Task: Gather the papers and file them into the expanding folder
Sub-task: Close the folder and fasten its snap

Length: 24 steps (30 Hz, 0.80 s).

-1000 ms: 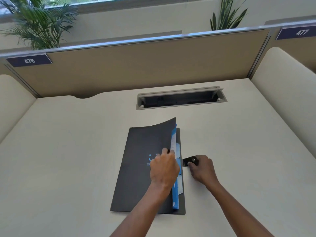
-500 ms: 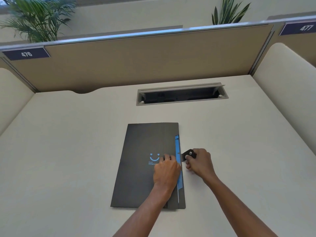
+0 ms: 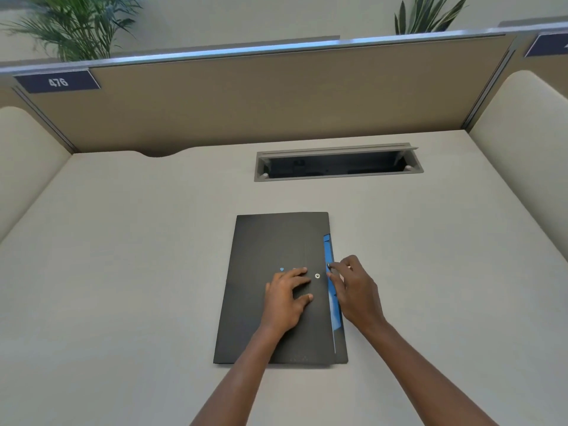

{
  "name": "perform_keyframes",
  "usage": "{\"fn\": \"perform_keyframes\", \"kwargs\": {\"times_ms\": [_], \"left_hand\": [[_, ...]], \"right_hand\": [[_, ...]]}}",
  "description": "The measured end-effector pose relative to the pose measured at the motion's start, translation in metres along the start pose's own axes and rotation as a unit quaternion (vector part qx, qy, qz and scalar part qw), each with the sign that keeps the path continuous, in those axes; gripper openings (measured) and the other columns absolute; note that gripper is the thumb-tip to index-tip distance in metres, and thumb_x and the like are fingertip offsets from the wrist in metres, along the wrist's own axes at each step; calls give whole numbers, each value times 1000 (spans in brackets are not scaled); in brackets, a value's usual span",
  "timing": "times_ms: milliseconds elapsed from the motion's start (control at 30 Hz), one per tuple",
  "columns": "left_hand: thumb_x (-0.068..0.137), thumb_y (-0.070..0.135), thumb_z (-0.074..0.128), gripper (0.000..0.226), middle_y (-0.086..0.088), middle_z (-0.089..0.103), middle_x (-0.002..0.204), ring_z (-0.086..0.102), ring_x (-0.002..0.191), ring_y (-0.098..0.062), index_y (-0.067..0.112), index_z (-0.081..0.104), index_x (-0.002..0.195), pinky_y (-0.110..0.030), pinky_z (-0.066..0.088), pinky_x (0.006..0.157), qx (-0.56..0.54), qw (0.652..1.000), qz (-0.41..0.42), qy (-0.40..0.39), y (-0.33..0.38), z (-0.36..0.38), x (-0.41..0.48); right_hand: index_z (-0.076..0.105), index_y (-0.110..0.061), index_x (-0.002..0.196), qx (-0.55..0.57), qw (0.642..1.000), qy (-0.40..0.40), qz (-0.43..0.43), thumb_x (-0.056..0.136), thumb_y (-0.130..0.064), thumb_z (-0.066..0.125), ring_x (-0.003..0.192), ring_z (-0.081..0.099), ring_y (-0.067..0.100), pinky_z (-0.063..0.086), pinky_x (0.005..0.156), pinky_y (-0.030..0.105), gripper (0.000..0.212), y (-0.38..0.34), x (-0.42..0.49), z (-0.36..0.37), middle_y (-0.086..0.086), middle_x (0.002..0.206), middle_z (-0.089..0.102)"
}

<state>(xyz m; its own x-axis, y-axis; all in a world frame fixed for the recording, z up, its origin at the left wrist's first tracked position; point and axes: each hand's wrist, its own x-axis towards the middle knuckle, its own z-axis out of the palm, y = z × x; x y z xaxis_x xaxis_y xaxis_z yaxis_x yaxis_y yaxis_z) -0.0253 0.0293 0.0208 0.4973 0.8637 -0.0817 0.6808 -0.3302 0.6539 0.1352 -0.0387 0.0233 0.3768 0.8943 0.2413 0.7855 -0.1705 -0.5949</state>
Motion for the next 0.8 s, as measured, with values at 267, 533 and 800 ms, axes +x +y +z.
{"fn": "perform_keyframes", "kwargs": {"times_ms": [267,533,800], "left_hand": [[77,29,77,40,16,56,134,45,123,-10,28,68,116,-33,32,104,-27,999,-8,-16,-1,-3,6],[80,30,75,42,16,53,137,42,126,-10,29,66,121,-28,26,100,-19,1000,-6,-20,-2,-5,6],[77,31,78,41,16,56,135,46,124,-12,31,68,116,-42,36,108,-32,999,-1,-11,-5,-2,7]], "right_hand": [[67,-14,118,11,993,-97,-70,93,-17,62,90,64,17,57,73,34,25,11,14,9,-1,114,61],[72,-15,112,-78,975,-117,-174,93,-22,65,80,67,21,54,60,26,21,20,14,6,5,106,65],[72,-14,104,-121,973,-95,-171,92,-22,65,84,67,22,53,57,29,16,15,11,14,6,103,67]]}}
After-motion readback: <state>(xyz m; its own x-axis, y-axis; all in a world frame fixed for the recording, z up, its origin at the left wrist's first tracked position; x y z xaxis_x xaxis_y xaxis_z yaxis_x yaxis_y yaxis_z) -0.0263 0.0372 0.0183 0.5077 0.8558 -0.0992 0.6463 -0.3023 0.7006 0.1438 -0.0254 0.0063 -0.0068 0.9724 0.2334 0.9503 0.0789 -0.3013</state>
